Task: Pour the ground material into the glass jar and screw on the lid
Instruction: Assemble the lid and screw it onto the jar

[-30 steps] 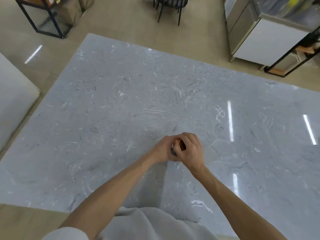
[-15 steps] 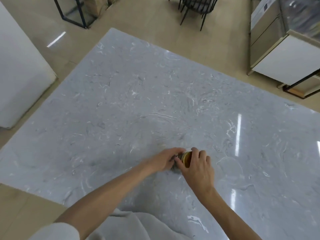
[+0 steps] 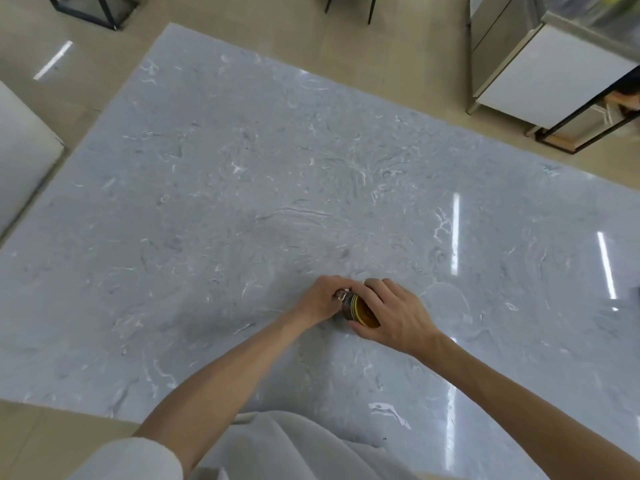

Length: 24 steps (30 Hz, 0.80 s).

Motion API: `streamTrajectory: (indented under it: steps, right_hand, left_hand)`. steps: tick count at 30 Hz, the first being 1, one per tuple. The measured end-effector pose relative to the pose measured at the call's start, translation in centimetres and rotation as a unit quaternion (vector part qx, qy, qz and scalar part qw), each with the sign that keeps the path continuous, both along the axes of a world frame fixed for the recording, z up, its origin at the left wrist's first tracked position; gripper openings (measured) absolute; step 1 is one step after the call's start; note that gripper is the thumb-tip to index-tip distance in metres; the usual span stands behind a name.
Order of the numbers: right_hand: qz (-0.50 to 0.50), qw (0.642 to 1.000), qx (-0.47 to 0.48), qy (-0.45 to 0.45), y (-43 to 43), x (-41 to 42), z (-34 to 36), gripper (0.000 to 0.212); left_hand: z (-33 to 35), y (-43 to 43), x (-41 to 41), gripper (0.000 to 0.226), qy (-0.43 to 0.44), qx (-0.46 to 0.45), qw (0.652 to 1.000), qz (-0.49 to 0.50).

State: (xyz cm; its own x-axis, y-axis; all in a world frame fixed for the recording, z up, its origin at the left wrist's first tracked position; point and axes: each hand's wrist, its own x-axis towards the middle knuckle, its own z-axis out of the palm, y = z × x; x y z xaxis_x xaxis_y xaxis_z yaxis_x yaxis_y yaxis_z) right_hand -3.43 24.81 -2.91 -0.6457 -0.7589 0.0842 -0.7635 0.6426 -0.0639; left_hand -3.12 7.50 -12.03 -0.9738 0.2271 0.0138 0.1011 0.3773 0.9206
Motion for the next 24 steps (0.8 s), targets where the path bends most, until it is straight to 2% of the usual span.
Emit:
streamTrajectory:
  steps: [2,5,8,10,11,13,15,16,20,24]
  right_hand:
    - [0.024,1.000,0.011,0.009,0.1,-0.3,0.1,0.056]
    - [0.099,0.995,-0.004,0.031,0.6,-0.6,0.1,0.044]
    - [0.215,0.976,-0.010,0.031,1.0,-1.6,1.1,0.037]
    - [0.239,0.971,-0.007,0.015,1.4,-2.5,2.5,0.039]
    - [0.201,0.979,-0.021,-0.020,1.6,-2.7,3.1,0.044]
    - [0.028,0.984,-0.096,-0.149,1.9,-2.5,4.5,0.055]
    - [-0.126,0.948,-0.163,-0.244,2.1,-1.7,5.1,0.068]
    - [-0.152,0.943,-0.150,-0.254,2.0,-1.2,5.2,0.073]
    - [-0.101,0.976,-0.020,-0.190,0.8,1.3,4.2,0.078]
    - [-0.093,0.979,0.003,-0.179,0.0,2.2,3.3,0.076]
  left_hand:
    - [0.1,-0.1,-0.2,0.018,0.017,-0.015,1.000,-0.016]
    - [0.6,-0.2,-0.7,0.020,0.020,-0.022,0.998,-0.058]
    - [1.6,-0.6,-1.9,0.024,-0.027,-0.012,0.990,-0.138]
    - [1.8,-0.9,-2.6,0.023,-0.051,-0.026,0.985,-0.164]
    - [1.5,-1.0,-2.9,0.027,-0.059,-0.034,0.984,-0.167]
    - [1.0,-1.0,-3.2,0.041,-0.077,-0.060,0.980,-0.172]
    - [0.8,-0.9,-3.1,0.043,-0.086,-0.070,0.979,-0.173]
    - [0.7,-0.9,-3.0,0.042,-0.084,-0.066,0.979,-0.173]
    - [0.7,-1.0,-2.8,0.040,-0.077,-0.055,0.981,-0.169]
    - [1.1,-0.9,-2.4,0.034,-0.079,-0.055,0.982,-0.159]
